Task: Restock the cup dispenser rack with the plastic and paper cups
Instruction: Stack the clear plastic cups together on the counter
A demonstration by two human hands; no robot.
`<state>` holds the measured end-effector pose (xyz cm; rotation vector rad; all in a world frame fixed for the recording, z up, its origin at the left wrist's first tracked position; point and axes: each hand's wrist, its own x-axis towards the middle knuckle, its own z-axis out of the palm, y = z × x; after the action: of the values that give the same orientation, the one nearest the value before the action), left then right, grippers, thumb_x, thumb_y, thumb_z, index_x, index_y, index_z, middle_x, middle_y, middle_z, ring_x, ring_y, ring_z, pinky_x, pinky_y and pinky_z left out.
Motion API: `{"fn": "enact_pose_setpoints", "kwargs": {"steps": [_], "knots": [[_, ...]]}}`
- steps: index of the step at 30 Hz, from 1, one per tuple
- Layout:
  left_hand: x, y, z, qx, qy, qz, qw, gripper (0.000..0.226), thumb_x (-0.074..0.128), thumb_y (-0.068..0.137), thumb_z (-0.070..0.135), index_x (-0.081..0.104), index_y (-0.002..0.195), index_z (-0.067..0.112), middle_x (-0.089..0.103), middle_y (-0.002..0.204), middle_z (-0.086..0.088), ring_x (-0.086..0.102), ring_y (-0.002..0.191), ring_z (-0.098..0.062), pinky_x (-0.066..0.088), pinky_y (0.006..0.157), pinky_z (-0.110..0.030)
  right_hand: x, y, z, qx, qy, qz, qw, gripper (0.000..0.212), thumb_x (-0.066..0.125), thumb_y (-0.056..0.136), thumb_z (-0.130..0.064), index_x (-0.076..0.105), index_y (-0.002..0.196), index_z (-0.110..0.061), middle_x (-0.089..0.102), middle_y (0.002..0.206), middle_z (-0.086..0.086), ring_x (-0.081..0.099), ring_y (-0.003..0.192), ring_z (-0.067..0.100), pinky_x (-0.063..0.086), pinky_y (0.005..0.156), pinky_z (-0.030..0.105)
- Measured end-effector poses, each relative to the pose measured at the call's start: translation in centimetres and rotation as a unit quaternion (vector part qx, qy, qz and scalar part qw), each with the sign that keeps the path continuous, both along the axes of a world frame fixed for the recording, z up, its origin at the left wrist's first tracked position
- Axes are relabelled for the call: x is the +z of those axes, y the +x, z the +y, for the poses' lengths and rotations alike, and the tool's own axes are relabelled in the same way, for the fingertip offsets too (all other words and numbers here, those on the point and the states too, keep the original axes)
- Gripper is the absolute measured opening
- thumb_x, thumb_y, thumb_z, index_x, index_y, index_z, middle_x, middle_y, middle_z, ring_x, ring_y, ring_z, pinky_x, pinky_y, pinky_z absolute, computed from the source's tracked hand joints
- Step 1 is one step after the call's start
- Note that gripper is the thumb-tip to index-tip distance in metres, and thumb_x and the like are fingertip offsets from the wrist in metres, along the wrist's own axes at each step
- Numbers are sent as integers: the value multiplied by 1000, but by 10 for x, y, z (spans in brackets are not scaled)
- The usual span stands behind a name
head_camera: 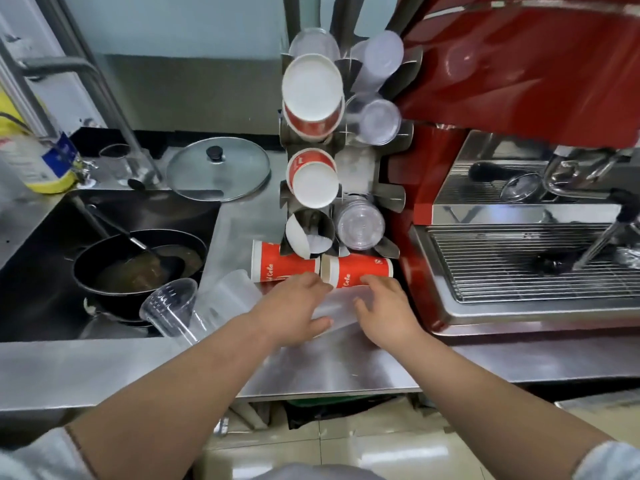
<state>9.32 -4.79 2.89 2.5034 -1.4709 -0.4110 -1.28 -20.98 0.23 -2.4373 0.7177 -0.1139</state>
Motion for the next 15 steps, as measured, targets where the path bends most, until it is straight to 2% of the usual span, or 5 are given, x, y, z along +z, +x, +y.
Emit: {"fn": "enact_pose_setpoints", "kwargs": {"steps": [3,6,10,13,15], "knots": [[-4,-1,-8,14,50,13,999,68,61,91,41,36,150,17,42,146,-6,42,133,-24,37,109,-34,-4,-3,-5,3,40,32,999,48,55,88,-24,46,134,-14,46,135,14,44,125,30,34,107,34],[-8,-7,-13,19,61,38,997,73,63,89,41,31,152,22,39,149,-4,42,134,-24,40,107,-35,-5,-11,-7,8,40,34,999,43,53,86,-22,48,129,-14,51,128,13,50,117,33,43,98,38],[-12,-18,-21,25,87,49,995,79,64,85,44,27,153,26,36,151,-2,46,132,-25,46,102,-36,-3,-27,-5,-16,54,41,998,49,52,88,-24,41,136,-19,47,132,11,52,116,30,46,94,38],[-20,-33,-22,48,84,96,991,83,68,79,44,29,150,27,46,137,-1,51,123,-21,44,91,-27,-4,-37,1,3,51,13,999,54,55,86,-22,41,137,-18,47,131,13,51,115,33,45,95,39],[-27,-41,-20,67,52,118,989,81,70,73,45,32,144,31,51,128,1,52,120,-19,47,87,-28,-3,-43,4,18,40,-14,999,55,56,84,-19,43,138,-18,47,131,12,48,116,34,42,99,40]]}}
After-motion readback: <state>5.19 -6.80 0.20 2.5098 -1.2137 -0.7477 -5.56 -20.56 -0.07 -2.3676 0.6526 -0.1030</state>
